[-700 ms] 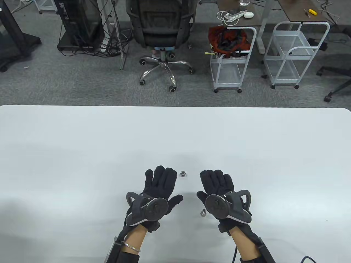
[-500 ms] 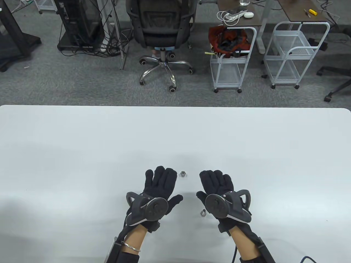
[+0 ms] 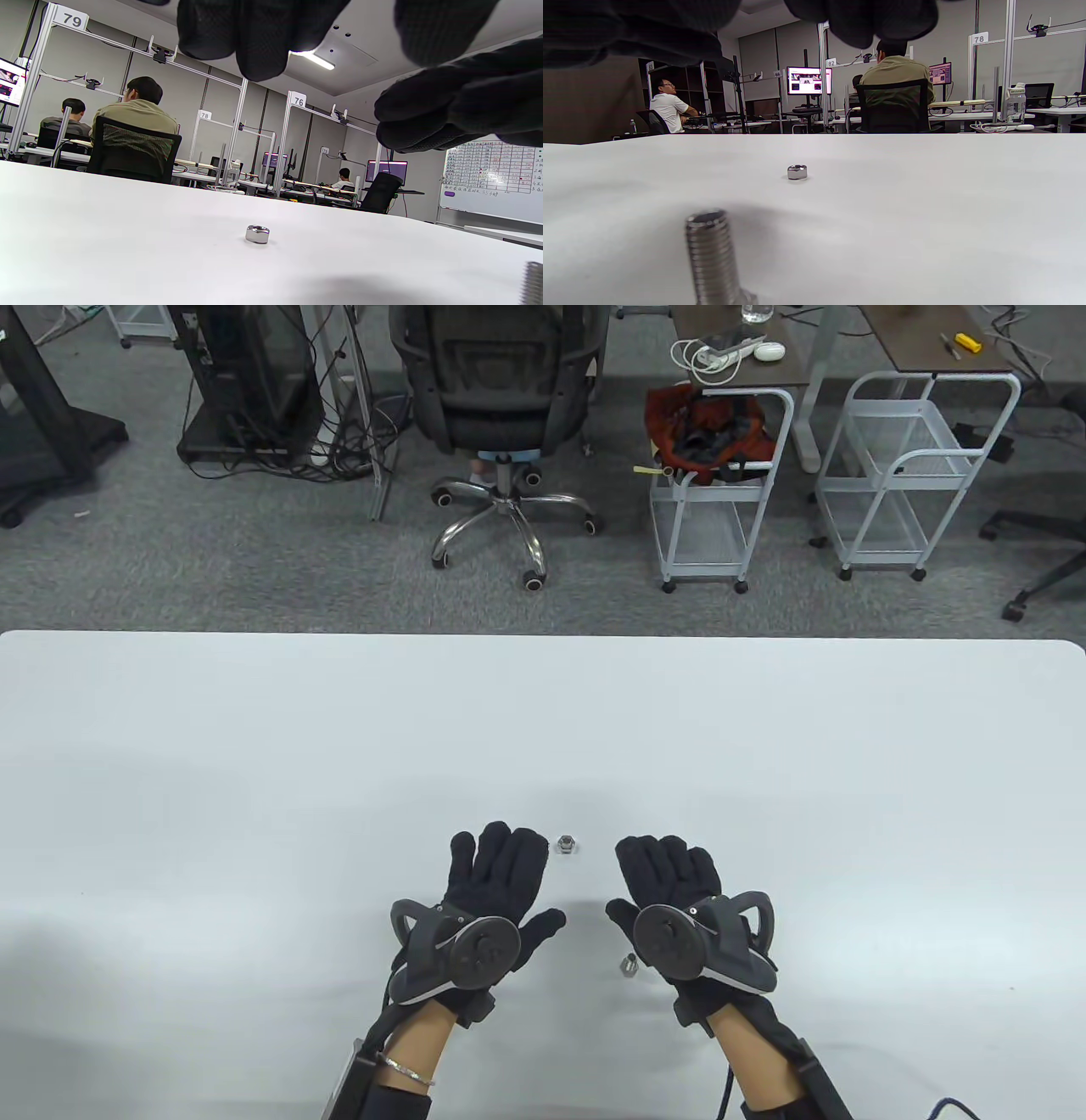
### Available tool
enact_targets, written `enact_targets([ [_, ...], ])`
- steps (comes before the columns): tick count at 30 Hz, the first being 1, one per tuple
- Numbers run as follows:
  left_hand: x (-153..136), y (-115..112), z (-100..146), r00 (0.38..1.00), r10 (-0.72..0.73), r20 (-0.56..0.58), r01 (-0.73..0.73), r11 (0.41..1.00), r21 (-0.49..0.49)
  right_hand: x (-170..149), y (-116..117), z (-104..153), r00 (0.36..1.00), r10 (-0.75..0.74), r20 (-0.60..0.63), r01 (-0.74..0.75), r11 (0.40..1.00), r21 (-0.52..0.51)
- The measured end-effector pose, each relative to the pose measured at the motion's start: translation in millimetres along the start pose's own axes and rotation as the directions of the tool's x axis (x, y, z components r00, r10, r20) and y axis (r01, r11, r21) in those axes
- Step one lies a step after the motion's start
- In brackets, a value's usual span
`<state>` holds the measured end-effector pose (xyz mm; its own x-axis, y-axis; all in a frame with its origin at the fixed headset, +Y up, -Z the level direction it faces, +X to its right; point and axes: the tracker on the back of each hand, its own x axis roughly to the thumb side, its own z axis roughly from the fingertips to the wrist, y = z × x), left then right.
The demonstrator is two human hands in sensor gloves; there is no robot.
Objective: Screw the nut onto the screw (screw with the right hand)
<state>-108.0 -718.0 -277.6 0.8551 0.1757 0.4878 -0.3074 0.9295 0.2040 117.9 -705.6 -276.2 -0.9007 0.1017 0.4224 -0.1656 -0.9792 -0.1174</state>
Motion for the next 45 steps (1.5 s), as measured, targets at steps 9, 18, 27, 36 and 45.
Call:
enact_targets([
  [9,1,0,0,1.000,-0.006,0.005,0.006,1.000,-0.001,1,1,-1,1.000,0.005,0.002,-0.005,1.000,0.010],
  [18,1,1,0,1.000,0.000,0.006,0.000,1.000,-0.002,6,1,-2,1.000,0.022,0.019,-0.023,0.999,0.043],
  [27,1,1,1,1.000,0.002,0.001,-0.002,1.000,0.001,19,24,-7,0.995,0.088,0.047,-0.099,0.937,0.335],
  [36,0,1,0,1.000,0.009,-0.001,-0.009,1.000,0.004,29,45,-8,0.982,0.165,0.096,-0.191,0.875,0.445],
  [45,0,2,1,1.000,0.008,-0.002,-0.008,1.000,0.006,34,47,-8,0.962,0.237,0.139,-0.273,0.866,0.419],
])
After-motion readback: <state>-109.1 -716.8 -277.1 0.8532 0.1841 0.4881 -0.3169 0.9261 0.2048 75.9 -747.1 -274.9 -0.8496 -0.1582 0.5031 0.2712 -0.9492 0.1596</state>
